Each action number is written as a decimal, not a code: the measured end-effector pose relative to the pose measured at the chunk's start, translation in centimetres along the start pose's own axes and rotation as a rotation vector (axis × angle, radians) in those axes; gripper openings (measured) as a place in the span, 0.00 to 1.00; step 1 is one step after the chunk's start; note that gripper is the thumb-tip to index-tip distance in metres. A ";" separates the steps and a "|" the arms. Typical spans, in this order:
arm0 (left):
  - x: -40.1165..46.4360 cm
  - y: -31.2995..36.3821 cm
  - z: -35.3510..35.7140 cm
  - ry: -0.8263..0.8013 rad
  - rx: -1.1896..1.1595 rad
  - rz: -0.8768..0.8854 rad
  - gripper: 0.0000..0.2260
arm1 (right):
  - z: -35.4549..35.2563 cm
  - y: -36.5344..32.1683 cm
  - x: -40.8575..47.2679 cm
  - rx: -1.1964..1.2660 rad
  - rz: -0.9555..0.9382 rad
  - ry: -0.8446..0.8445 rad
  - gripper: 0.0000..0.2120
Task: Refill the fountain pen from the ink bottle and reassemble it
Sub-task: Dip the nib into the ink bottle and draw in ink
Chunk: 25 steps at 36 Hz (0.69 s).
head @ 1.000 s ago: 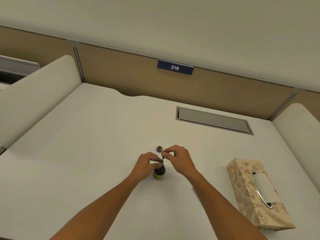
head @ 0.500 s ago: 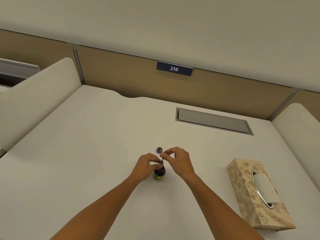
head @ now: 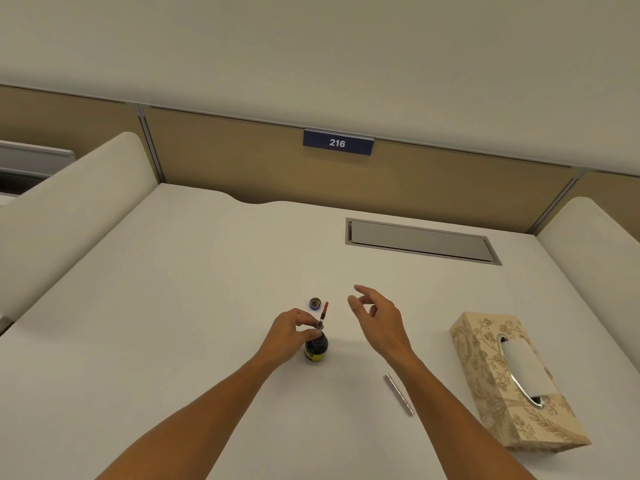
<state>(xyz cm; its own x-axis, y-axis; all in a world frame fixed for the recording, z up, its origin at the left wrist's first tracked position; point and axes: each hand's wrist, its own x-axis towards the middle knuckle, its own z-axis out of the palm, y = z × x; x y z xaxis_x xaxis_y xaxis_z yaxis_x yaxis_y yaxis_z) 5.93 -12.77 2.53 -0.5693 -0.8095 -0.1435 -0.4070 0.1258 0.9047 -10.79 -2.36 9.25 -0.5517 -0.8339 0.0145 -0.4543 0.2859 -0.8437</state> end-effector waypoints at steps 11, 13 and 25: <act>-0.6 1.8 -0.1 0.054 -0.078 -0.011 0.06 | -4.2 2.4 -1.2 0.116 0.008 0.196 0.16; -0.7 2.2 -0.3 0.074 -0.097 -0.007 0.06 | -5.1 2.7 -1.5 0.175 -0.023 0.292 0.14; -1.8 4.2 -0.8 0.135 -0.166 -0.017 0.05 | -10.6 4.5 -1.8 0.133 -0.034 0.546 0.12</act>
<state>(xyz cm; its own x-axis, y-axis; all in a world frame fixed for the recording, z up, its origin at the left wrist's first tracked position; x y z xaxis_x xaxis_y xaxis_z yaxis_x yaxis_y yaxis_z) 5.82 -11.26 6.88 -0.4579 -0.8817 -0.1140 -0.2860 0.0247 0.9579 -19.28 5.42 11.10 -0.8364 -0.4662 0.2884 -0.4053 0.1716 -0.8979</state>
